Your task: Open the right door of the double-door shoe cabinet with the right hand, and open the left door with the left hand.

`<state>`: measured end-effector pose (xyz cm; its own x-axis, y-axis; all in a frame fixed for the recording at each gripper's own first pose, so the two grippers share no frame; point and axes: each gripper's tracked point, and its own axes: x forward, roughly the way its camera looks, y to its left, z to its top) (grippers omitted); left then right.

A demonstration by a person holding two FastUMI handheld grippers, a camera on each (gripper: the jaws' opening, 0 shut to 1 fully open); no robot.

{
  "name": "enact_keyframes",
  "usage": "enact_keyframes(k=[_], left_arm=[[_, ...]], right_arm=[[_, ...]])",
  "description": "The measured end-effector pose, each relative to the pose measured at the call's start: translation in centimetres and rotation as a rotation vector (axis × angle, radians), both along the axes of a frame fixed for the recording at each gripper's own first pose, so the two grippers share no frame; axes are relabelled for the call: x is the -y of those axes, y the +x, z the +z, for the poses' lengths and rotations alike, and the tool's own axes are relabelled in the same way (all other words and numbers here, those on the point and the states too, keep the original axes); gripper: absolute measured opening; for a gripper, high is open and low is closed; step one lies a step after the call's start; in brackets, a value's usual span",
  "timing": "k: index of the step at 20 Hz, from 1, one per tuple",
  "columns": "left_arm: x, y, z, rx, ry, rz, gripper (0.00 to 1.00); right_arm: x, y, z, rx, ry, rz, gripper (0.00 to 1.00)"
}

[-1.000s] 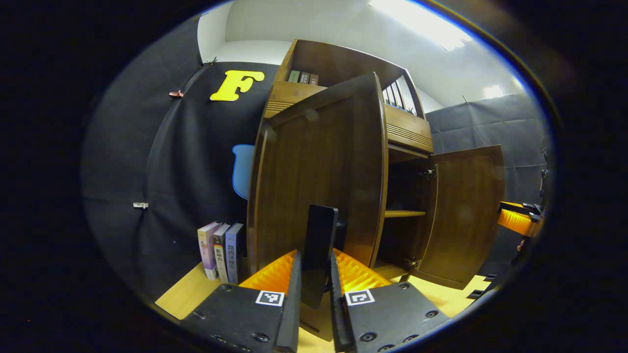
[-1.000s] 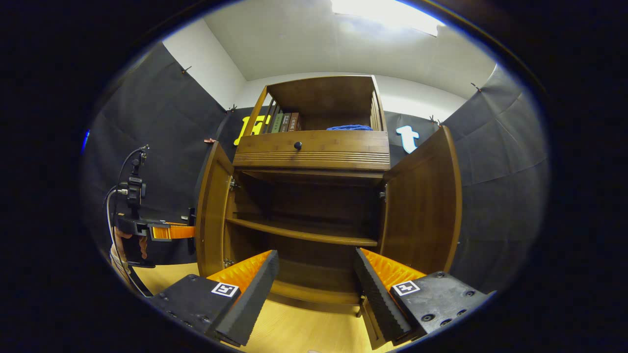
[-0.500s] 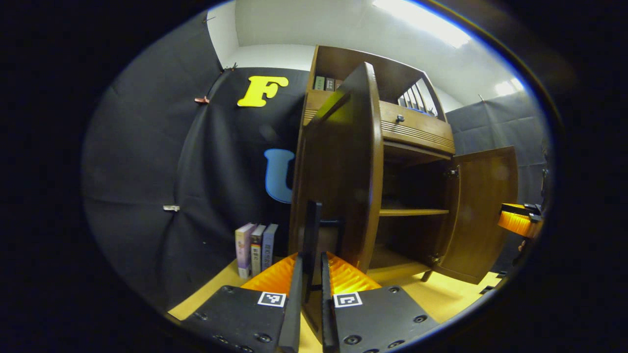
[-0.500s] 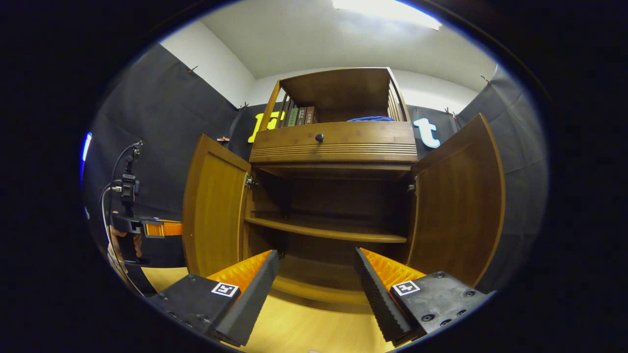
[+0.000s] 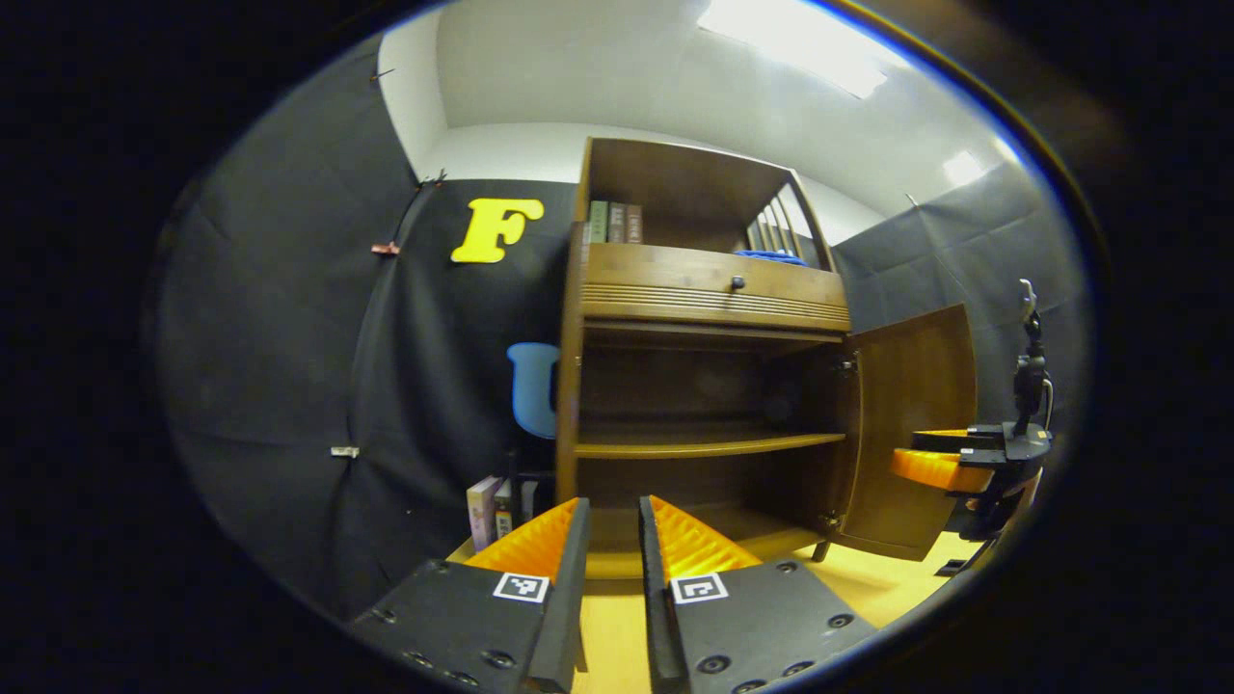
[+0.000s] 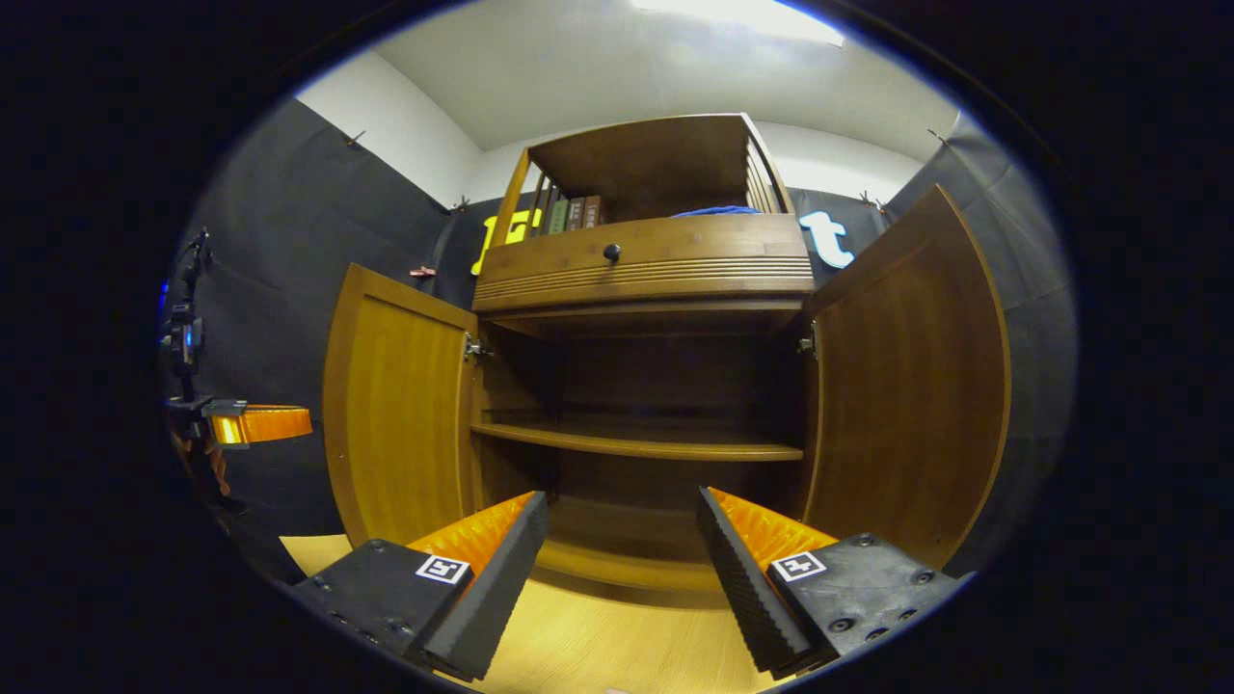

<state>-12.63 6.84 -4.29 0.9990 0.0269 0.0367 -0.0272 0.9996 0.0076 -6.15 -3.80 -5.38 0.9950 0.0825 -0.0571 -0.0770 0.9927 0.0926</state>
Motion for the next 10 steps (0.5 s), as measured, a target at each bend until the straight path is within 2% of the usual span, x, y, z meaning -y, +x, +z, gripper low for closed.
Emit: enact_keyframes(k=[1, 3, 6, 7, 8, 10], left_arm=[[1.3, 0.8, -0.5, -0.011, 0.020, -0.027, 0.35], [3.9, 2.8, -1.7, -0.037, 0.055, -0.074, 0.50], [4.4, 5.5, -1.2, -0.020, 0.078, -0.066, 0.80], [4.3, 6.2, -1.1, -0.015, 0.066, -0.058, 0.84], [4.6, 6.7, -0.9, -0.013, 0.042, -0.061, 0.94], [5.0, 7.7, -0.7, -0.009, -0.010, -0.073, 0.96]], right_arm=[[0.5, 0.2, -0.3, -0.013, -0.001, -0.032, 0.98], [1.8, -0.1, -1.1, -0.041, -0.017, -0.101, 0.98], [3.1, -0.6, -1.5, -0.059, -0.077, -0.173, 0.98], [3.2, -0.7, -1.3, -0.057, -0.098, -0.184, 0.99], [3.2, -0.8, -0.9, -0.053, -0.113, -0.187, 1.00], [3.1, -0.7, -0.3, -0.041, -0.138, -0.187, 0.97]])
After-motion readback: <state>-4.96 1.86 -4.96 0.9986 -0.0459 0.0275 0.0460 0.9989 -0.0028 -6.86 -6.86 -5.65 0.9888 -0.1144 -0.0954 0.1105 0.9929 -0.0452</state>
